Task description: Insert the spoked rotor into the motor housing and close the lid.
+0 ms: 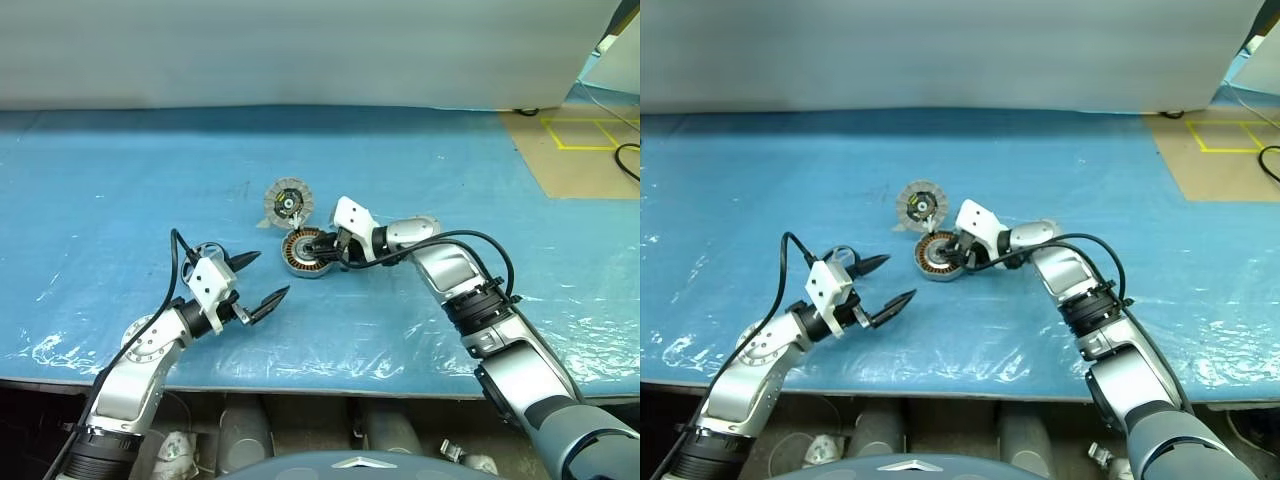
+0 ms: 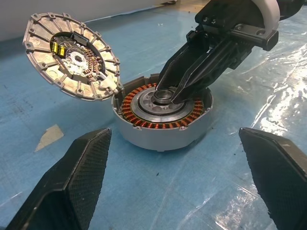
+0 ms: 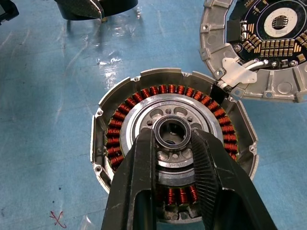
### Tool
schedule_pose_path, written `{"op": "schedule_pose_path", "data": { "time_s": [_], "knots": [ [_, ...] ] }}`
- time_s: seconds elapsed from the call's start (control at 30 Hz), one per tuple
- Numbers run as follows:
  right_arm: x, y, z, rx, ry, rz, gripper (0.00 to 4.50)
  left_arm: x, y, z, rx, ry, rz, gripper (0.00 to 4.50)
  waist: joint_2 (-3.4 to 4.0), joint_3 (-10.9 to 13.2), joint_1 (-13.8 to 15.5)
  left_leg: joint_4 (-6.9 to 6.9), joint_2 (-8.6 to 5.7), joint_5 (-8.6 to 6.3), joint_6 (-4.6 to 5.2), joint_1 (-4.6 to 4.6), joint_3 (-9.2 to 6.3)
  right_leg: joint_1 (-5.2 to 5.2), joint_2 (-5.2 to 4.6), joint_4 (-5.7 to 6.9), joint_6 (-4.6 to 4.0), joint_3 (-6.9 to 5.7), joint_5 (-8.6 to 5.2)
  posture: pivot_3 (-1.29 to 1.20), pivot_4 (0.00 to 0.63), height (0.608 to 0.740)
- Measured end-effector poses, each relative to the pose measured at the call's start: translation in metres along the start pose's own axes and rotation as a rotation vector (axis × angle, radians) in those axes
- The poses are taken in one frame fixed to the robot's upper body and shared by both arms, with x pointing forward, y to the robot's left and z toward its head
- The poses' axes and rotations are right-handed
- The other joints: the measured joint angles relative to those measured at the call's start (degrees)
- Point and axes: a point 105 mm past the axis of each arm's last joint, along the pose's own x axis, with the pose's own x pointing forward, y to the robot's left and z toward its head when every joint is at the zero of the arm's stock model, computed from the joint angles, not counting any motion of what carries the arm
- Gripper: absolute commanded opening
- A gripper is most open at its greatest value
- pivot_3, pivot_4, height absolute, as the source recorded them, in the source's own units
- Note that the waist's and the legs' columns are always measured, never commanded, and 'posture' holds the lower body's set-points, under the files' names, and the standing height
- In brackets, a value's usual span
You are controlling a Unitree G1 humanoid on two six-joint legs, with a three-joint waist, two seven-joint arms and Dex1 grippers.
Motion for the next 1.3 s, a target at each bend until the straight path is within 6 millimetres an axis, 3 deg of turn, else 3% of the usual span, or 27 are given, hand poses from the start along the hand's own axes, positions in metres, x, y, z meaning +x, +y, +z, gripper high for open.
{"op": "schedule_pose_path", "data": {
  "time_s": [0.37, 0.87, 1.3],
  "knots": [
    [0.008, -0.001, 0.004, -0.009, -0.016, -0.034, 0.67, 0.001, -0.001, 0.0, 0.0, -0.001, -0.004, 4.5, 0.0, 0.0, 0.0, 0.01, 0.0, 0.0, -0.01, -0.04, 0.0, -0.01, 0.0, -0.03, 0.0, 0.0, 0.0, 0.0, 0.15, 0.74],
    [-0.003, -0.004, 0.015, 0.045, -0.108, -0.013, 0.67, 0.001, -0.001, 0.0, -0.003, 0.005, -0.012, 4.5, 0.0, 0.0, -0.03, 0.0, 0.01, 0.0, 0.0, -0.05, 0.0, -0.03, 0.0, -0.03, 0.0, 0.0, 0.0, 0.0, 0.15, 0.74],
    [-0.002, -0.004, 0.003, -0.006, -0.041, -0.014, 0.67, -0.002, -0.001, -0.003, -0.01, 0.012, -0.001, 4.5, 0.0, 0.0, -0.02, 0.0, 0.0, 0.0, 0.0, -0.07, 0.0, -0.03, 0.0, -0.04, 0.0, 0.0, 0.0, 0.0, 0.15, 0.74]
  ]
}}
